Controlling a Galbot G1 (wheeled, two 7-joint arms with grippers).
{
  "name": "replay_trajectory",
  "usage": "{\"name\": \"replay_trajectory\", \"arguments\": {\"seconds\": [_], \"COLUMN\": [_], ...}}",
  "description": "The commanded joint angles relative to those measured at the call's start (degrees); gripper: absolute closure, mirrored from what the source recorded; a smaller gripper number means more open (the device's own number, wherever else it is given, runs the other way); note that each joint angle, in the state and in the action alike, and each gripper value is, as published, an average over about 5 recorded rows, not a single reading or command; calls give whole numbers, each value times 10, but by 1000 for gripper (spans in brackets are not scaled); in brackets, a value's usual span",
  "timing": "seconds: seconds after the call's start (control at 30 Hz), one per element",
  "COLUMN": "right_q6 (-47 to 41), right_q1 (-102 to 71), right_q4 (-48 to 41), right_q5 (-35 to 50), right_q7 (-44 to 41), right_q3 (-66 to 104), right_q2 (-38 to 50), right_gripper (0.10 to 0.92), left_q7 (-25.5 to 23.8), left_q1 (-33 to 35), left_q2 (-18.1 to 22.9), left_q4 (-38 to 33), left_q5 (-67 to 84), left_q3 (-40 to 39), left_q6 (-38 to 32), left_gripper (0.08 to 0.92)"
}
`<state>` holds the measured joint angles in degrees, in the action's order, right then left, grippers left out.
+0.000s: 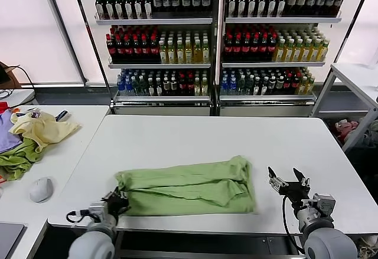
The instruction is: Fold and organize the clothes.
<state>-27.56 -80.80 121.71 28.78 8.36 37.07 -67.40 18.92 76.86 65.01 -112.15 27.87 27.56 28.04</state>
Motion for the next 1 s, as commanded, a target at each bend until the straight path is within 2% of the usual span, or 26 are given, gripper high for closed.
{"name": "replay_trajectory", "arguments": {"seconds": [0.03,0.13,0.23,0.37,0.47,0.57,0.8,1.0], "right_q6": [1,1,1,1,1,1,2,2], "right_q1": [5,3,0,0,0,-2,-6,-3], "right_q4": [-1,4,8,10,12,15,17,17], "right_q5": [1,0,-1,-4,-5,-5,-4,-4], "right_q7": [0,0,0,0,0,-1,-1,-2], "right_q3": [0,1,2,3,3,5,11,10], "right_q2": [-1,0,0,-1,0,1,2,2], "right_gripper": [203,203,203,203,203,203,203,203], "left_q7": [-1,5,14,21,23,23,24,22], "left_q1": [-27,-33,-39,-51,-63,-74,-114,-144], "left_q2": [-107,-110,-93,-42,0,31,93,120], "left_q4": [-19,-59,-114,-175,-193,-184,-109,-48], "left_q5": [122,170,230,312,367,384,374,328], "left_q3": [138,154,137,84,38,-12,-120,-188], "left_q6": [-1,5,11,16,17,17,13,13], "left_gripper": [868,869,869,869,869,869,869,869]}}
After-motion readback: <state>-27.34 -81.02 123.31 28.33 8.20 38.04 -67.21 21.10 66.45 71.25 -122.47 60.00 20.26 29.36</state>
